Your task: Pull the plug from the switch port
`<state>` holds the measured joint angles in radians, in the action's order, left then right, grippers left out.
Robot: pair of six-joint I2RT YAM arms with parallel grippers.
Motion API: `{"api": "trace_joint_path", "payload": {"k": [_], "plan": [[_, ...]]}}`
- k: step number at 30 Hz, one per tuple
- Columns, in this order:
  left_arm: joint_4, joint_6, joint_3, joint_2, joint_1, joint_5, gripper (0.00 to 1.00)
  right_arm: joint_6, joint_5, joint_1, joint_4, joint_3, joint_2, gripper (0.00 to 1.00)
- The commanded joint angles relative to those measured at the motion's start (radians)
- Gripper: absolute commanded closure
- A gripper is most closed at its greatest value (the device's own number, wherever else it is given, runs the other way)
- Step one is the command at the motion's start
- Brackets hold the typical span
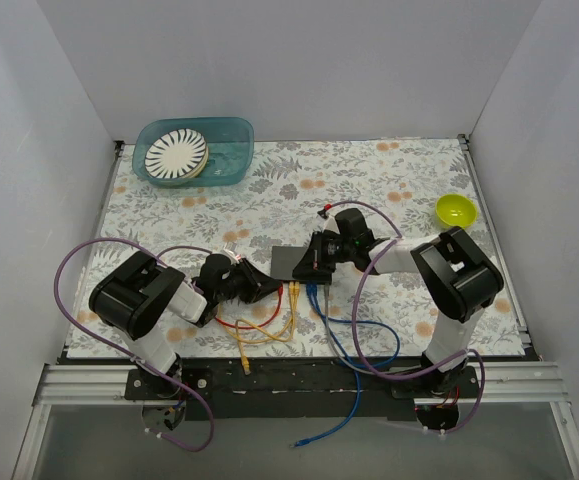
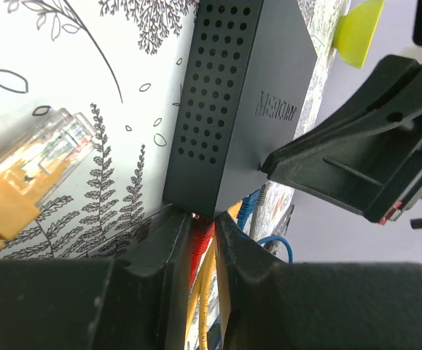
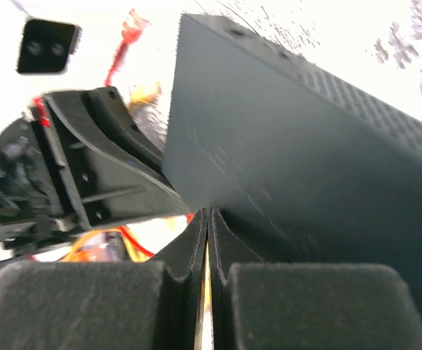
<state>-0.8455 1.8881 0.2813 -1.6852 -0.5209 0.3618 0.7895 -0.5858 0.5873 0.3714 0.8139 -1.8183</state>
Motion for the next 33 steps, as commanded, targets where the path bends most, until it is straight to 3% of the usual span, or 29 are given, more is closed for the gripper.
{"api": "trace_joint_path", "payload": {"k": [1,14,27,33], "plan": [[0.174,-0.058,-0.037,-0.041,-0.010,-0.047,1.00,-0.151,0.129,0.040,-0.264,0.022,0.068,0.97],[0.209,-0.098,-0.005,-0.019,-0.010,-0.018,1.00,-0.211,0.198,0.098,-0.406,0.090,-0.003,0.99],[0.333,-0.202,-0.036,0.097,-0.011,0.060,1.00,-0.154,0.238,0.100,-0.425,0.264,-0.139,0.99],[0.364,-0.211,-0.070,0.163,-0.011,0.081,1.00,-0.139,0.248,0.098,-0.410,0.257,-0.139,0.99]]}}
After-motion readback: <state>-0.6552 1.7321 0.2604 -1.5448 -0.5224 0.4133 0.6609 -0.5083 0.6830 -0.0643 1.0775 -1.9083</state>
